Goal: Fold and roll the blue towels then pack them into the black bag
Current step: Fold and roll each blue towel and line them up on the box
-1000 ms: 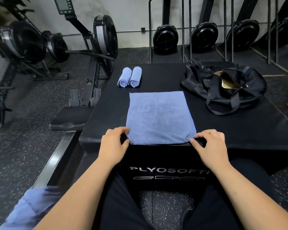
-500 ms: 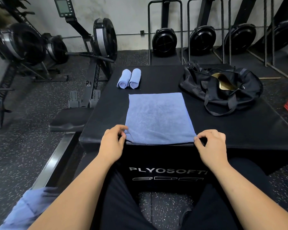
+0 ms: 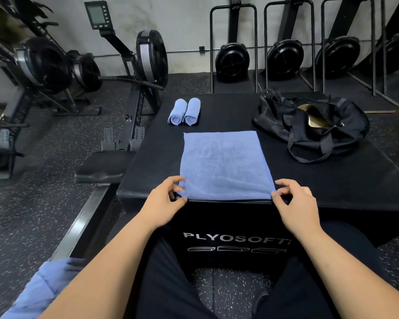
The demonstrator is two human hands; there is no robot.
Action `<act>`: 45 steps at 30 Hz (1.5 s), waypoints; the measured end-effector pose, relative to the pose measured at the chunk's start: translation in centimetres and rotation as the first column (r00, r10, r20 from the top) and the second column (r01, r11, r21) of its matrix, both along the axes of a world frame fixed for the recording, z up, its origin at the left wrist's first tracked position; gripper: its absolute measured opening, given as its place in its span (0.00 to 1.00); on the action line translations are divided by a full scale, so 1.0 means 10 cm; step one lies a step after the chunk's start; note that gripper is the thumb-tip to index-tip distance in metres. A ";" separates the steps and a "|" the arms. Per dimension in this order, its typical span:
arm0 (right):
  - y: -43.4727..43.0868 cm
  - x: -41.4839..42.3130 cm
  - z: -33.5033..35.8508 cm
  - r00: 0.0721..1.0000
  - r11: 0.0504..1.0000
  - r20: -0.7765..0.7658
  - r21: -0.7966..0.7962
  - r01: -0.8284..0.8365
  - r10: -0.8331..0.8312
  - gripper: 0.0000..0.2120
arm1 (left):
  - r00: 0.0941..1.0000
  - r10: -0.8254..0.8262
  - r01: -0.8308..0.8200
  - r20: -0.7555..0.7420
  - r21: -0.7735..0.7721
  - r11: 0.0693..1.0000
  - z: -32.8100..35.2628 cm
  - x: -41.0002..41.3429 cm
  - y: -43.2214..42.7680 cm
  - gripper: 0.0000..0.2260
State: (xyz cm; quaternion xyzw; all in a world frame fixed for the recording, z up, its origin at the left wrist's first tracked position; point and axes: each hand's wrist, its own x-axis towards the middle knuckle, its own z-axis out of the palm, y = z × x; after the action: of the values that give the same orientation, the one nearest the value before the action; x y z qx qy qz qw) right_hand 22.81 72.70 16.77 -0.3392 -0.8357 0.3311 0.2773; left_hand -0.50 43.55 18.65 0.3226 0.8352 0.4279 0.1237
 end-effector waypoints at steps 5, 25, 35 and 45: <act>0.00 0.00 0.02 1.000 1.000 -0.002 -0.011 -0.002 0.002 0.12 | 0.991 0.106 -0.112 0.078 0.084 0.990 0.05 -0.03 0.00 0.18; 0.03 0.01 -0.02 0.998 0.999 0.053 0.024 0.021 -0.023 0.10 | 0.992 0.059 -0.069 -0.111 -0.090 0.994 -0.04 -0.04 -0.10 0.10; -0.03 0.04 -0.07 0.983 0.878 0.170 0.459 -0.137 0.064 0.13 | 0.774 -0.158 -0.013 -0.613 -0.264 0.964 -0.11 0.08 -0.07 0.16; 0.00 0.07 -0.09 0.982 0.933 0.168 0.334 -0.136 0.083 0.15 | 0.678 -0.117 -0.130 -0.725 -0.275 0.953 -0.18 0.10 0.03 0.12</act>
State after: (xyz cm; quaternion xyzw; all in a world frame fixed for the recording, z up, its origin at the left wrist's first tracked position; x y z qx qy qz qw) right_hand 23.46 72.69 15.87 -0.2626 -0.9169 0.1683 0.2491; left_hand 0.53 43.88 16.89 0.4409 0.8708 0.1291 -0.1752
